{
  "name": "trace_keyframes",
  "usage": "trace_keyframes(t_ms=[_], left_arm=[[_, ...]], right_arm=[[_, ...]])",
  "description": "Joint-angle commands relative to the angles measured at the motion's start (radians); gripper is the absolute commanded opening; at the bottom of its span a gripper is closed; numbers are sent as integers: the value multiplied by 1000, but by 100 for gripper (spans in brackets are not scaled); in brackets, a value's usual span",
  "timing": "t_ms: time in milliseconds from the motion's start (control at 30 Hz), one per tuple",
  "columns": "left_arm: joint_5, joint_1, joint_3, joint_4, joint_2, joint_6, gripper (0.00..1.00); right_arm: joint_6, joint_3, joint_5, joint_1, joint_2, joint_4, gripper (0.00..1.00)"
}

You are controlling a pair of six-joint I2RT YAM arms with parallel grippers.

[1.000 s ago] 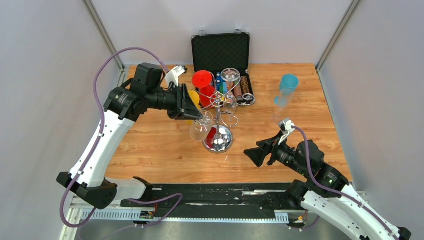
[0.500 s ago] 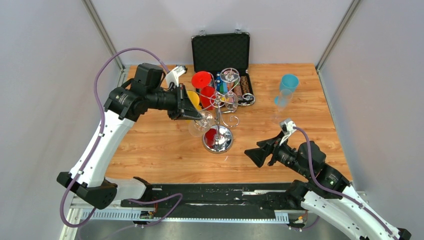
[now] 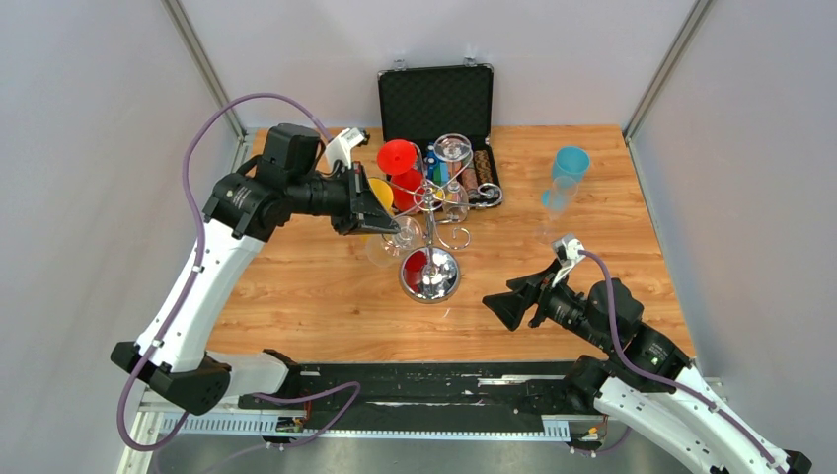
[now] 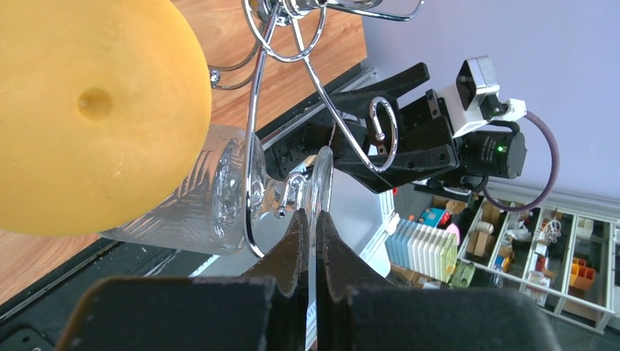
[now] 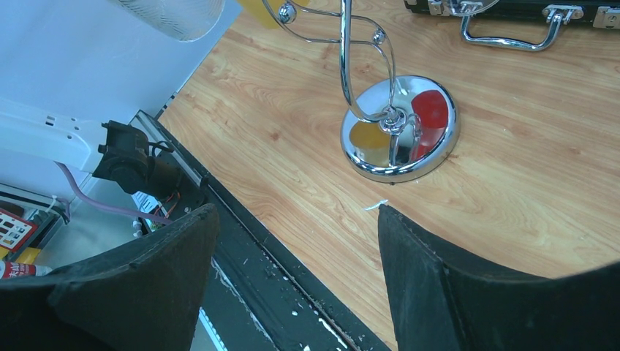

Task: Take the wine glass off the wine glass rack
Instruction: Pick up the wine glass from the wine rack.

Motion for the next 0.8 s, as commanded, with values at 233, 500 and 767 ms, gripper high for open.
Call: trace_keyframes(t_ms=[233, 500, 767], left_arm=[[8, -6, -53, 171, -108, -105, 0], [-11, -6, -180, 299, -206, -193, 0], [-71, -6, -263, 366, -289, -254, 0]], right_arm=[[21, 27, 10, -1, 5, 27, 78], [22, 43, 12, -1, 29, 26, 78], [35, 56, 12, -2, 33, 20, 78]])
